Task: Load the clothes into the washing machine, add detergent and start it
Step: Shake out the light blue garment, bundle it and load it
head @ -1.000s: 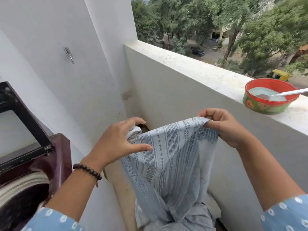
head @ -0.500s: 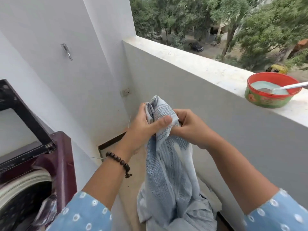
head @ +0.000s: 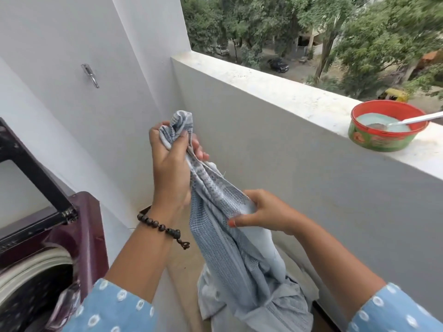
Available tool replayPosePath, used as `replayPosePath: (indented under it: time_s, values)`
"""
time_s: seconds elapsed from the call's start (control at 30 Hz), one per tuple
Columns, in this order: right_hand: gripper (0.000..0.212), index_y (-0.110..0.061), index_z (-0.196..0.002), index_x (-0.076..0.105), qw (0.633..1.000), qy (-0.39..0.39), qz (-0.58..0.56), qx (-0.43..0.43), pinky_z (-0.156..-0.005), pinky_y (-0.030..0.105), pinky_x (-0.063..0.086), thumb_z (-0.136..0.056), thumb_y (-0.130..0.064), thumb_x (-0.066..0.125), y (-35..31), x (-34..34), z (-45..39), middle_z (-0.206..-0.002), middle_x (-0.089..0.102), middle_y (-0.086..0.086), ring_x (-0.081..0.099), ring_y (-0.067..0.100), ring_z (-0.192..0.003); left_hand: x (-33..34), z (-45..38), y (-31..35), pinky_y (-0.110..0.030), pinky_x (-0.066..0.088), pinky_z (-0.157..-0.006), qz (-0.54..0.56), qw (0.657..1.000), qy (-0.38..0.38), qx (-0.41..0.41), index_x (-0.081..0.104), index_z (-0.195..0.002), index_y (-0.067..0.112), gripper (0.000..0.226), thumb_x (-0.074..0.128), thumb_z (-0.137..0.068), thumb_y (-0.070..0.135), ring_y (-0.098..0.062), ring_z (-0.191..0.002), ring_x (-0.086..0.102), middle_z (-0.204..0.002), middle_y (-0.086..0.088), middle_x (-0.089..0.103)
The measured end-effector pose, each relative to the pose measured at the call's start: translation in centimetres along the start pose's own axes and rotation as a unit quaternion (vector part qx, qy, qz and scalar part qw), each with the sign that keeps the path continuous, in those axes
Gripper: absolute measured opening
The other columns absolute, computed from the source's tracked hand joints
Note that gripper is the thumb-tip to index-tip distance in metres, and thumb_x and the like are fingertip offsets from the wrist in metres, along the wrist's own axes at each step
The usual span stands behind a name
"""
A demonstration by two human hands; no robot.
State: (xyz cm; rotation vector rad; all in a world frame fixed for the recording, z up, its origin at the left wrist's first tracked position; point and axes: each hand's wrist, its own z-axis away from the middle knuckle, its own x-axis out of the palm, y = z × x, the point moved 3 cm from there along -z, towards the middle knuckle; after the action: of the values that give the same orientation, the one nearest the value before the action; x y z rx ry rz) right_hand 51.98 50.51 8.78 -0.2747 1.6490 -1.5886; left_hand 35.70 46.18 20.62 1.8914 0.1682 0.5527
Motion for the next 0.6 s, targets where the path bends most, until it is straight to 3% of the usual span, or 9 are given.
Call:
replayPosePath:
  time_s: [0.1, 0.2, 0.27, 0.37, 0.47, 0.53, 0.57, 0.6]
  values:
    - [0.022, -0.014, -0.079, 0.068, 0.997, -0.05, 0.014, 0.06, -0.071, 0.04, 0.046, -0.078, -0.031, 0.081, 4.1, -0.5, 0.6, -0.074, 0.065, 0.0, 0.057, 0.015, -0.07, -1.4, -1.4, 3.5, -0.024, 0.035, -0.046, -0.011, 0.999, 0.012, 0.046, 0.042, -0.095, 0.02, 0.013, 0.048, -0.1, 0.009, -0.01, -0.047, 0.036, -0.062, 0.004, 0.045]
    - [0.019, -0.01, -0.082, 0.066, 0.99, 0.019, -0.14, 0.023, -0.078, 0.037, 0.045, -0.082, -0.024, 0.079, 5.0, -2.9, 1.5, -0.077, 0.064, 0.001, 0.057, 0.012, -0.075, -3.8, -2.1, 5.1, -0.024, 0.04, -0.051, -0.121, 0.988, -0.03, 0.09, 0.046, -0.102, 0.025, 0.021, 0.065, -0.093, 0.029, -0.01, -0.053, 0.04, -0.075, 0.006, 0.049]
    - [0.032, -0.008, -0.087, 0.065, 0.971, 0.08, -0.225, -0.024, -0.086, 0.041, 0.048, -0.078, -0.036, 0.078, 3.8, -4.8, 1.8, -0.083, 0.066, 0.003, 0.059, 0.016, -0.082, -4.7, -1.7, 4.8, -0.02, 0.048, -0.063, -0.236, 0.963, -0.074, 0.102, 0.048, -0.108, 0.033, 0.039, 0.073, -0.081, 0.046, -0.006, -0.067, 0.054, -0.089, 0.014, 0.056]
    - [0.04, -0.015, -0.081, 0.063, 0.948, 0.099, -0.284, -0.103, -0.081, 0.036, 0.05, -0.073, -0.05, 0.08, 0.3, -6.6, 1.9, -0.081, 0.065, 0.003, 0.058, 0.018, -0.08, -4.7, -0.2, 2.5, -0.012, 0.048, -0.073, -0.444, 0.881, -0.146, 0.077, 0.051, -0.116, 0.042, 0.065, 0.076, -0.063, 0.069, 0.001, -0.086, 0.062, -0.102, 0.022, 0.063]
    - [0.027, -0.016, -0.082, 0.063, 0.932, 0.076, -0.315, -0.16, -0.077, 0.036, 0.049, -0.081, -0.04, 0.074, -3.6, -6.6, 1.8, -0.083, 0.064, 0.003, 0.058, 0.018, -0.077, -3.9, 0.6, -0.8, -0.024, 0.042, -0.084, -0.6, 0.762, -0.238, 0.048, 0.052, -0.128, 0.042, 0.084, 0.071, -0.055, 0.077, -0.005, -0.104, 0.052, -0.115, 0.023, 0.058]
    - [0.016, -0.017, -0.082, 0.064, 0.925, 0.066, -0.328, -0.181, -0.073, 0.035, 0.05, -0.085, -0.032, 0.067, -5.3, -6.0, 1.6, -0.083, 0.065, 0.003, 0.059, 0.017, -0.075, -3.6, 0.7, -2.9, -0.028, 0.04, -0.078, -0.671, 0.69, -0.269, 0.026, 0.058, -0.123, 0.039, 0.069, 0.074, -0.063, 0.071, -0.01, -0.101, 0.052, -0.106, 0.019, 0.061]
    - [0.012, -0.018, -0.081, 0.065, 0.92, 0.064, -0.338, -0.188, -0.072, 0.034, 0.051, -0.086, -0.029, 0.064, -5.9, -5.6, 1.6, -0.083, 0.065, 0.003, 0.059, 0.017, -0.074, -3.6, 0.6, -3.5, -0.029, 0.04, -0.072, -0.685, 0.679, -0.265, 0.02, 0.064, -0.112, 0.036, 0.05, 0.076, -0.071, 0.062, -0.012, -0.095, 0.057, -0.096, 0.016, 0.065]
    - [0.011, -0.018, -0.081, 0.065, 0.915, 0.063, -0.348, -0.192, -0.072, 0.034, 0.052, -0.086, -0.028, 0.063, -6.4, -5.4, 1.6, -0.083, 0.065, 0.004, 0.06, 0.016, -0.074, -3.8, 0.6, -3.9, -0.029, 0.041, -0.067, -0.668, 0.699, -0.254, 0.008, 0.068, -0.099, 0.033, 0.03, 0.077, -0.077, 0.051, -0.011, -0.087, 0.061, -0.085, 0.014, 0.068]
